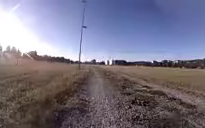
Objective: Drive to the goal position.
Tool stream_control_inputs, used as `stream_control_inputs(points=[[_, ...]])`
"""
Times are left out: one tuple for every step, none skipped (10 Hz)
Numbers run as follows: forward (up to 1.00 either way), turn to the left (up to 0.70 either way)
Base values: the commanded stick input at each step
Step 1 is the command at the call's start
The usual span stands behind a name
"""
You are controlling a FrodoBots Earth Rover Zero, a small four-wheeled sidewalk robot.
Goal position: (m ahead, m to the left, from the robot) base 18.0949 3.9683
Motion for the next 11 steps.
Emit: stream_control_inputs(points=[[0.5, 0.0], [0.5, 0.0], [0.5, 0.0], [0.5, 0.0], [0.5, 0.0], [0.5, 0.0], [0.5, 0.0], [0.5, 0.0], [0.5, 0.0], [0.5, 0.0], [0.5, 0.0]])
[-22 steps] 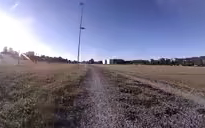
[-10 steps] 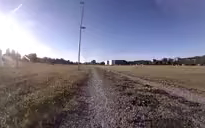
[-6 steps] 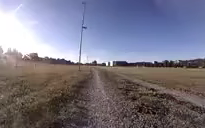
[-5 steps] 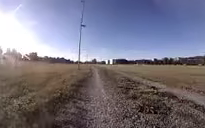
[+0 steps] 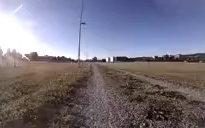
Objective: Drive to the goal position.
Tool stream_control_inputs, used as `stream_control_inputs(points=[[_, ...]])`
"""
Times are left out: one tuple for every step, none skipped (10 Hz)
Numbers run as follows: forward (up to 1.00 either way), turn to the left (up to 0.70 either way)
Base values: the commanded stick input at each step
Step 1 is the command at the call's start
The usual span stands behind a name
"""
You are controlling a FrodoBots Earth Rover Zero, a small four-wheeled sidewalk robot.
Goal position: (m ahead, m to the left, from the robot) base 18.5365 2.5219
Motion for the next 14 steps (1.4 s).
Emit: stream_control_inputs(points=[[0.5, 0.0], [0.5, 0.0], [0.5, 0.0], [0.5, 0.0], [0.5, 0.0], [0.5, 0.0], [0.5, 0.0], [0.5, 0.0], [0.5, 0.0], [0.5, 0.0], [0.5, 0.0], [0.5, 0.0], [0.5, 0.0], [0.5, 0.0]])
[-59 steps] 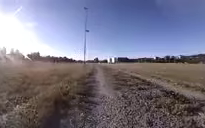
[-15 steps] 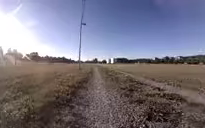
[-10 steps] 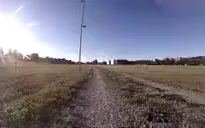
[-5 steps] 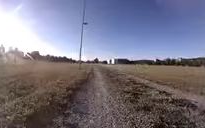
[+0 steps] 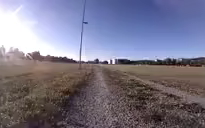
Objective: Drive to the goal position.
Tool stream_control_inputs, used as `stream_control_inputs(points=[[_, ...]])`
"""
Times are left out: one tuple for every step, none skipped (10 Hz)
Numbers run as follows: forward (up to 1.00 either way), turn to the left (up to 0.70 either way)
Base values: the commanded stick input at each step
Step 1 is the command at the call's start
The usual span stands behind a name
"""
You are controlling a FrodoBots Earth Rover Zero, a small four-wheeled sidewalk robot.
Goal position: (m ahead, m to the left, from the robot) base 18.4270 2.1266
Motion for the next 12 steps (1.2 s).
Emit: stream_control_inputs(points=[[0.5, 0.0], [0.5, 0.0], [0.5, 0.0], [0.5, 0.0], [0.5, 0.0], [0.5, 0.0], [0.5, 0.0], [0.5, 0.0], [0.5, 0.0], [0.5, 0.0], [0.5, 0.0], [0.5, 0.0]])
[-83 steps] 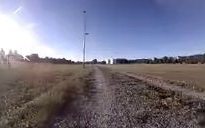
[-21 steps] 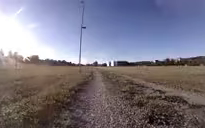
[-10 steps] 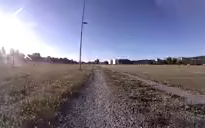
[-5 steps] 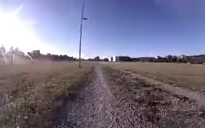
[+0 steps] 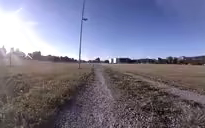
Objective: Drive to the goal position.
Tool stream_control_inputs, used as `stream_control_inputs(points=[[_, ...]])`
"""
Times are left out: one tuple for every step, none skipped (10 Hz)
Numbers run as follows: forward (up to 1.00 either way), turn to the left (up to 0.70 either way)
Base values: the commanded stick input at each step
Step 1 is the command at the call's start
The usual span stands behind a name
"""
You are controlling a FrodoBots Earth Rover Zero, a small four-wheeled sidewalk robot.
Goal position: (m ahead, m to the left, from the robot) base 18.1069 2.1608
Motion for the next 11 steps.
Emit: stream_control_inputs(points=[[0.5, 0.0], [0.5, 0.0], [0.5, -0.38], [0.5, -0.18], [0.5, 0.0], [0.5, 0.0], [0.5, 0.0], [0.5, 0.0], [0.5, 0.0], [0.5, 0.0], [0.5, 0.0]])
